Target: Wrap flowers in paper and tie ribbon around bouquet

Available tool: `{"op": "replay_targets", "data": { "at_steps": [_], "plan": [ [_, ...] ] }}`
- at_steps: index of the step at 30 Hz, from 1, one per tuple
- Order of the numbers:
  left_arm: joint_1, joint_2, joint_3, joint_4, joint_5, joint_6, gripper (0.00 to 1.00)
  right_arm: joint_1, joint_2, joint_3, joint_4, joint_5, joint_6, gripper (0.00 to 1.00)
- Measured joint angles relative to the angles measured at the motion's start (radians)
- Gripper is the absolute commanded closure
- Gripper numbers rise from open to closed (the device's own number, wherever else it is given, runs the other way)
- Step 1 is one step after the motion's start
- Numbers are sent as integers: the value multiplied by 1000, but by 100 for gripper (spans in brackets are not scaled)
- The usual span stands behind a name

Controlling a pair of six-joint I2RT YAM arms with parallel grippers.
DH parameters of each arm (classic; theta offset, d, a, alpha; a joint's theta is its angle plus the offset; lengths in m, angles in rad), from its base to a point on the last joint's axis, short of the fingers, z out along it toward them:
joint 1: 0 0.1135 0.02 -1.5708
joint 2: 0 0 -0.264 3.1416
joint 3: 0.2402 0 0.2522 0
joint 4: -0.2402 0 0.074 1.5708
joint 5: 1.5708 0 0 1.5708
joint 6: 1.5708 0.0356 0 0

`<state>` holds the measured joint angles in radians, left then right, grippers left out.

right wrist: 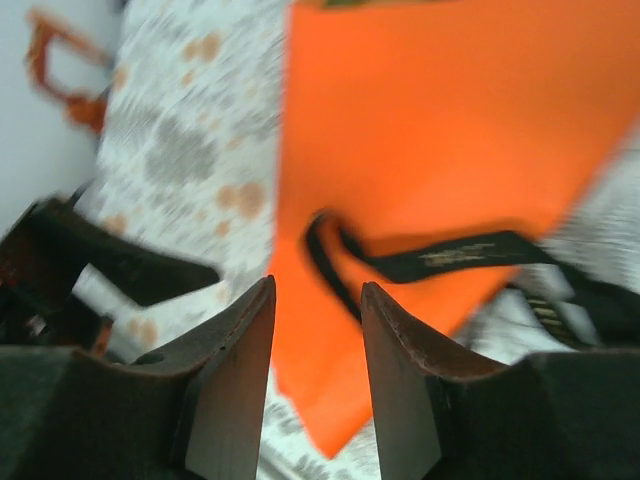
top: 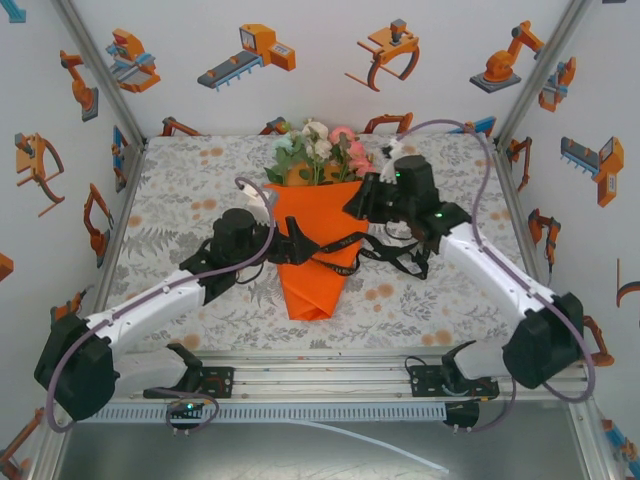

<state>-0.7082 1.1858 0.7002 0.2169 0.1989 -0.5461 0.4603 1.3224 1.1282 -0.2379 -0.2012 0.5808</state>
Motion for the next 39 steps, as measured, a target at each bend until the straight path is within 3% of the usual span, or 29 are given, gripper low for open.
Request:
{"op": "replay_targets", "data": {
  "at_steps": [5,8,11,21,24,26,28,35,39],
  "plan": [
    [-6,78,9,40,49,-30,23,-274,-60,-82,-46,193,-15,58],
    [-13,116,19,51,68,-43,23,-392,39,-115,-82,240,-2,57],
    [-13,121,20,54,82,-47,23,-444,149,-146,-113,240,19,59],
    [-18,121,28,58,87,-50,22,-456,356,-173,-90,188,29,59],
    [-18,124,32,56,87,-50,22,-456,356,-178,-60,164,27,71],
    [-18,127,35,56,86,-51,22,-456,355,-185,-57,149,26,90],
    [-18,127,35,56,86,-53,22,-456,352,-192,-57,137,32,100],
    [-18,127,39,51,81,-53,22,-435,161,-185,-112,140,33,100],
    [-18,127,43,47,79,-53,22,-366,19,-52,-179,159,15,100]
  ]
}}
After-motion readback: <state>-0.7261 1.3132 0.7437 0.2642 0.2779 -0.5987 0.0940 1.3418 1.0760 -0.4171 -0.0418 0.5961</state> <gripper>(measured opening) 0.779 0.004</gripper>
